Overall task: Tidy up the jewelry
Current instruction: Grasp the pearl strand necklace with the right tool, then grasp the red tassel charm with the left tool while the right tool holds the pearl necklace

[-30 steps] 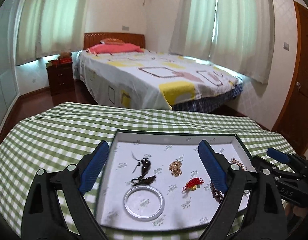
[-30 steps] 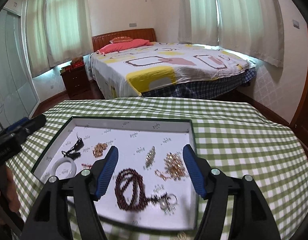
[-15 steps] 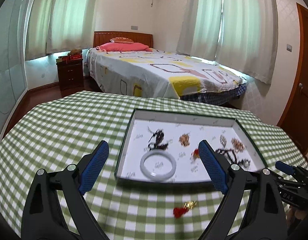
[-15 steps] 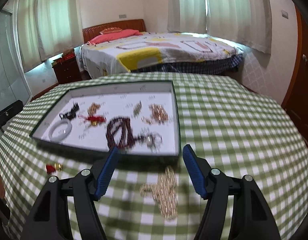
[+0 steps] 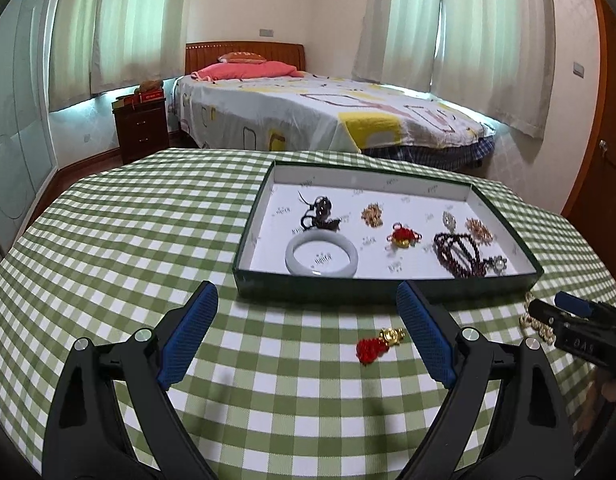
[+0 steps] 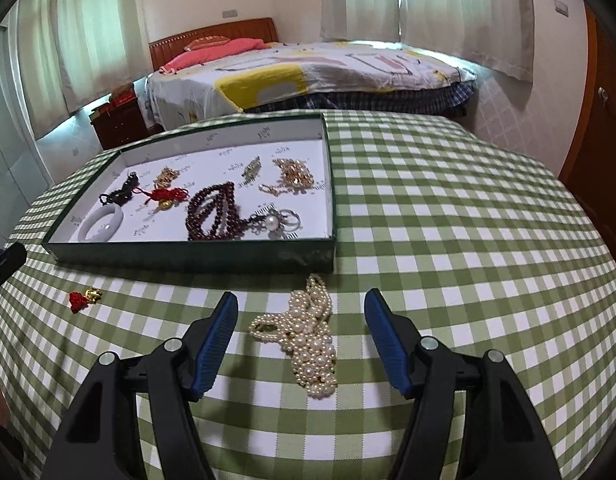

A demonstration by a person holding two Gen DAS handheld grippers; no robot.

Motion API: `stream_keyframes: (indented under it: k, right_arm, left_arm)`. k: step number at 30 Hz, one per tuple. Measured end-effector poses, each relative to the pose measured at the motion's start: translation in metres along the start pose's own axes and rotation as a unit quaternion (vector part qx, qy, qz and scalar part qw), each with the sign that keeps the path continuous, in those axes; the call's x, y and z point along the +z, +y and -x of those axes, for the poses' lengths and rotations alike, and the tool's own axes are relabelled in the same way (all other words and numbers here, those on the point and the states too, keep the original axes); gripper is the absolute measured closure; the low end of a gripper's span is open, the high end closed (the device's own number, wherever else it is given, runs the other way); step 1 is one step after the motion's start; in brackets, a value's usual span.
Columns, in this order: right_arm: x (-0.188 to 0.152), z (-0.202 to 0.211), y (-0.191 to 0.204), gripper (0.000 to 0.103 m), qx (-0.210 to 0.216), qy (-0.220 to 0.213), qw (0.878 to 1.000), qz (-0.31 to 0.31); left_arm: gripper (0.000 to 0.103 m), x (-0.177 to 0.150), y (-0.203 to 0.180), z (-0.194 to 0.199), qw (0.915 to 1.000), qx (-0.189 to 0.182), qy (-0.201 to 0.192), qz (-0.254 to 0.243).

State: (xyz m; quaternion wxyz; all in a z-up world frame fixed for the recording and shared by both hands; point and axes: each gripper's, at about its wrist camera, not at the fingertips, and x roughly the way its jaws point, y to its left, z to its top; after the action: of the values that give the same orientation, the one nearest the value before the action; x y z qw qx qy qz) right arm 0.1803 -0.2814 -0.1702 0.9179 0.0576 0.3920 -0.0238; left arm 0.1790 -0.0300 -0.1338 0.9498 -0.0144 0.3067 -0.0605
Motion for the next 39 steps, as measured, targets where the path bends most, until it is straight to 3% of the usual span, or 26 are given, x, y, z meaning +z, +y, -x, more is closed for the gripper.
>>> stream_keyframes:
  k: [7,16,27,33,39]
  right_arm:
    - [0.001,-0.014,-0.002,0.051,0.011,0.036,0.999,-0.005]
    - [-0.004,-0.013,0.01,0.085,0.04,0.038,0.998,-0.001]
    - [-0.009,-0.002,0.024,0.088,0.058,0.029,0.998,0.009]
    - [-0.008,-0.001,0.024,0.088,0.063,0.025,0.998,0.006]
    - [-0.008,-0.001,0.021,0.088,0.064,0.025,0.998,0.002]
  left_arm:
    - [0.014,-0.01,-0.007,-0.006,0.9998,-0.005,0.017,-0.008]
    - [0.014,-0.014,-0.012,-0.009,0.9994,-0.012,0.031,-0.01]
    - [0.015,-0.016,-0.024,-0.021,0.9978,-0.028,0.056,-0.023]
    - [0.038,-0.016,-0.031,-0.032,0.995,-0.043,0.082,-0.037]
    - [0.043,-0.019,-0.033,-0.042,0.9916,-0.062,0.108,-0.035]
